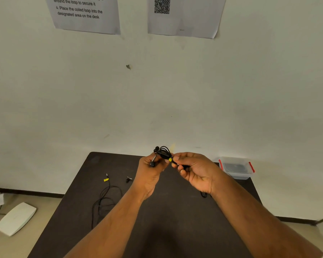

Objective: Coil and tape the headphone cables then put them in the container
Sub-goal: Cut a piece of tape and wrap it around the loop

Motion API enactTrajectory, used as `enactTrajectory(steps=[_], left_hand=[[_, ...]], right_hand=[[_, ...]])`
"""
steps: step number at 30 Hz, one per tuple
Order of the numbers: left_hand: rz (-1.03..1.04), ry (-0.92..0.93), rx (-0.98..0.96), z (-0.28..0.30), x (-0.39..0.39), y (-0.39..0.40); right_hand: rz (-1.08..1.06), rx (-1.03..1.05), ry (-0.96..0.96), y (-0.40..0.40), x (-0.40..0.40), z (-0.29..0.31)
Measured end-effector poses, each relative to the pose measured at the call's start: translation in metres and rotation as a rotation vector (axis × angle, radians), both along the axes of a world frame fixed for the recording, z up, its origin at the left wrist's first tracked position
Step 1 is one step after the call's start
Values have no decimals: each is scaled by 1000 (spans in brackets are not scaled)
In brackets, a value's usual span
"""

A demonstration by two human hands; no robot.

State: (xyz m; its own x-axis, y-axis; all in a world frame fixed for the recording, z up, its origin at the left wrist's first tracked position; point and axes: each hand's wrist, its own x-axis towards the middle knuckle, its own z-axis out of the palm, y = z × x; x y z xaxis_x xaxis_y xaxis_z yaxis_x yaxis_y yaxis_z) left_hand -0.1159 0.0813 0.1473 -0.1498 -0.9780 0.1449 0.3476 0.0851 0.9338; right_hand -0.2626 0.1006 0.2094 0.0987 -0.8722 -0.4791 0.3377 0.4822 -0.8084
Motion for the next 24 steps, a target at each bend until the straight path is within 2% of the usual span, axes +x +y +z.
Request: enactTrajectory(steps=[3,8,11,14,19,21,24], left_hand=[[46,35,63,-2,-3,5],[144,62,170,4,-12,12],[192,61,214,5,-18,14],[280,39,284,3,-23,12],[344,-24,348,2,-28,11],[369,-36,367,0,-29,10],[377,-118,372,-3,-28,10]], right_hand=[[-27,-72,63,-3,6,-4],[4,-346,392,-1,17,-13],[-33,-434,553,-2,19,-17],[-38,-560,821,-8,19,-29],[56,-920,1323,-12,19,-46],[142,-965,1360,-12,19,-48],[180,-929,1351,-16,17,-49]])
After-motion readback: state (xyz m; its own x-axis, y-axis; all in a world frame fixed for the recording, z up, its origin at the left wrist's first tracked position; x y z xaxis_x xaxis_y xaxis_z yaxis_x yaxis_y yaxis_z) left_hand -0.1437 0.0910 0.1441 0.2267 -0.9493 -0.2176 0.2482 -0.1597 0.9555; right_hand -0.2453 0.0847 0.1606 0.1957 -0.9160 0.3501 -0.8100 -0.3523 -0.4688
